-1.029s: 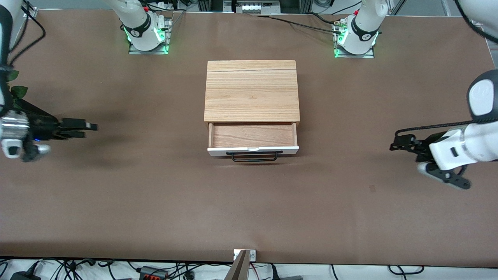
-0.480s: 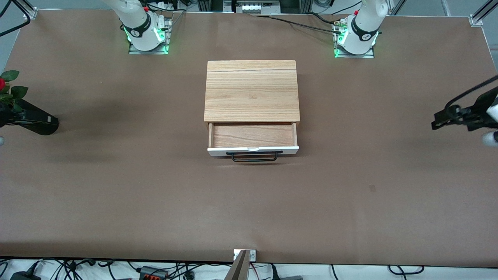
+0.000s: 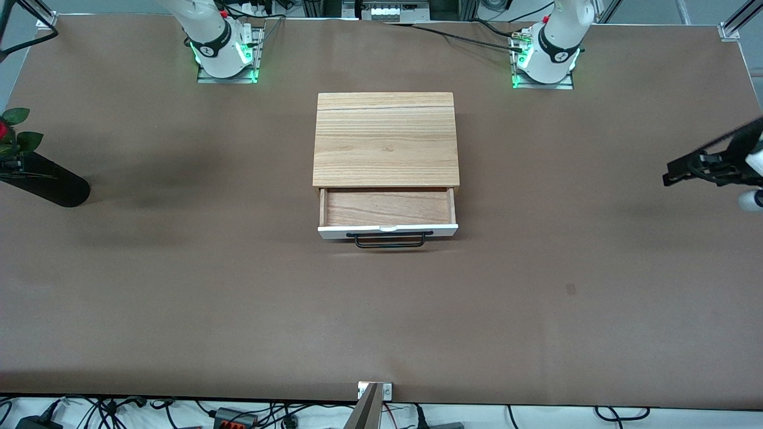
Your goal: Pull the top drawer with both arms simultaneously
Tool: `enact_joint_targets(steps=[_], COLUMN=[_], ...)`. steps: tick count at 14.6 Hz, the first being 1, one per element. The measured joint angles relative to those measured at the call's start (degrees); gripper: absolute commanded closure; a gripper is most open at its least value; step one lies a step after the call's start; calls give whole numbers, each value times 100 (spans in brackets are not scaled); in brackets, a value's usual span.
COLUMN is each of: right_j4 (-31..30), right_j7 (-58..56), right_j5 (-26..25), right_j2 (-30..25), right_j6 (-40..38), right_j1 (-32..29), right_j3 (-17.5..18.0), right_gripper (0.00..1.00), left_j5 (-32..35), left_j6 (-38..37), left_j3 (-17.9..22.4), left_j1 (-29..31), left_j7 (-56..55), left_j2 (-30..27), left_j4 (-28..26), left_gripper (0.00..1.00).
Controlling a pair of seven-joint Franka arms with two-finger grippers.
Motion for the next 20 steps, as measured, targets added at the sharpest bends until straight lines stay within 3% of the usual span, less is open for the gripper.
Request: enact_joint_targets(steps=[3, 6, 8, 12, 20], right_j4=[-301, -1156, -1712, -2071, -2276], right_j7=[1165, 1237, 1259, 989, 745], right_j5=[-198, -197, -138, 593, 596], right_j2=[-530, -1303, -1759, -2212, -2101], right_j6=[173, 965, 1321, 1395, 1192], right_j1=[-323, -776, -935, -1219, -1306], right_j3=[946, 1797, 2107, 2152, 2118], right_gripper=[0, 0, 0, 0, 0], left_j5=[0, 0, 0, 0, 0], left_j6=[157, 165, 161, 236, 369], left_j3=[-75, -81, -81, -79, -232], left_j1=[-1, 0, 11, 57, 46], left_j7=[-2, 52, 393, 691, 442], left_j2=[-804, -1123, -1140, -1158, -1361], left_j4=[-956, -1279, -1340, -1470, -1678], left_gripper=[0, 0, 0, 0, 0])
